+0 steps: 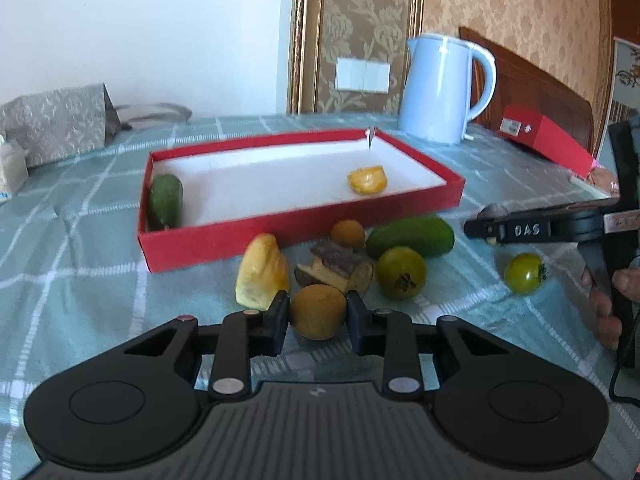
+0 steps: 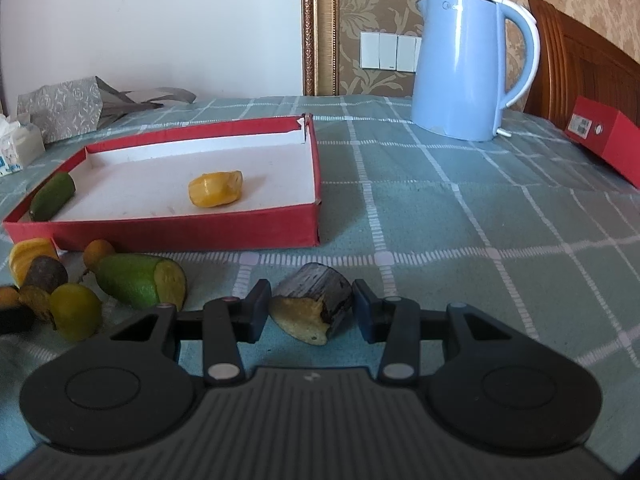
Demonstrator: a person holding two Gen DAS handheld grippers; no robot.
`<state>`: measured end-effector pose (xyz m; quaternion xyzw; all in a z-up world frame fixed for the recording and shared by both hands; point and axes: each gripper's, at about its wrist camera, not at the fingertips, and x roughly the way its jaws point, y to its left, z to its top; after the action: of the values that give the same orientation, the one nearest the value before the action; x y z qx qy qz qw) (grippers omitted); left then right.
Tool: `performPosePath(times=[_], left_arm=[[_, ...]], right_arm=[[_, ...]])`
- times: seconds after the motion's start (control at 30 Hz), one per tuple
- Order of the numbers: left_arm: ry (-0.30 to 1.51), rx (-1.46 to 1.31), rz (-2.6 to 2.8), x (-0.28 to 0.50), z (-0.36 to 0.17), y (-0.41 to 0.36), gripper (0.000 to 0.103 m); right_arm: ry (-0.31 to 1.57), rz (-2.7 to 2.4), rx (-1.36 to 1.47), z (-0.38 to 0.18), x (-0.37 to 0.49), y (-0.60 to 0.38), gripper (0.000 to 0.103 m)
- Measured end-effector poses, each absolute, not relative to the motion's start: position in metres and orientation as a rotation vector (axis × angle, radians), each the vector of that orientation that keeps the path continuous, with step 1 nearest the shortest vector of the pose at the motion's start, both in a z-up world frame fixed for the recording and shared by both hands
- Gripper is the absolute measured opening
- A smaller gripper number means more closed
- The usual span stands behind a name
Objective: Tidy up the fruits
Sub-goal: 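Carry the round yellow fruit into the tray and open the left gripper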
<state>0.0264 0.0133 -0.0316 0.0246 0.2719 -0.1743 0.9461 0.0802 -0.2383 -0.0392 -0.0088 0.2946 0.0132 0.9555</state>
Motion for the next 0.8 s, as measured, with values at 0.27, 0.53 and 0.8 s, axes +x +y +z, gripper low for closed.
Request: performPosePath(times=[0.27,0.53,0.8], left_arm=[[0.487,0.031,-0.288,0.024,-0.016,0.020,0.029],[0.435,0.066,-0.216,0.037,0.002,0.018,0.029],[0.406,0.123,-0.162,0.096,0.019,-0.006,0.029]], right_arm=[[0.599,0.025,-0.028,-0.039,0.079,-0.238,0.042],[0.600,0.022,-0.034,-0.039,0.080,-0.237,0.042],[0.600,0.021,-0.038,-0.039,0.080,-0.235,0.042]])
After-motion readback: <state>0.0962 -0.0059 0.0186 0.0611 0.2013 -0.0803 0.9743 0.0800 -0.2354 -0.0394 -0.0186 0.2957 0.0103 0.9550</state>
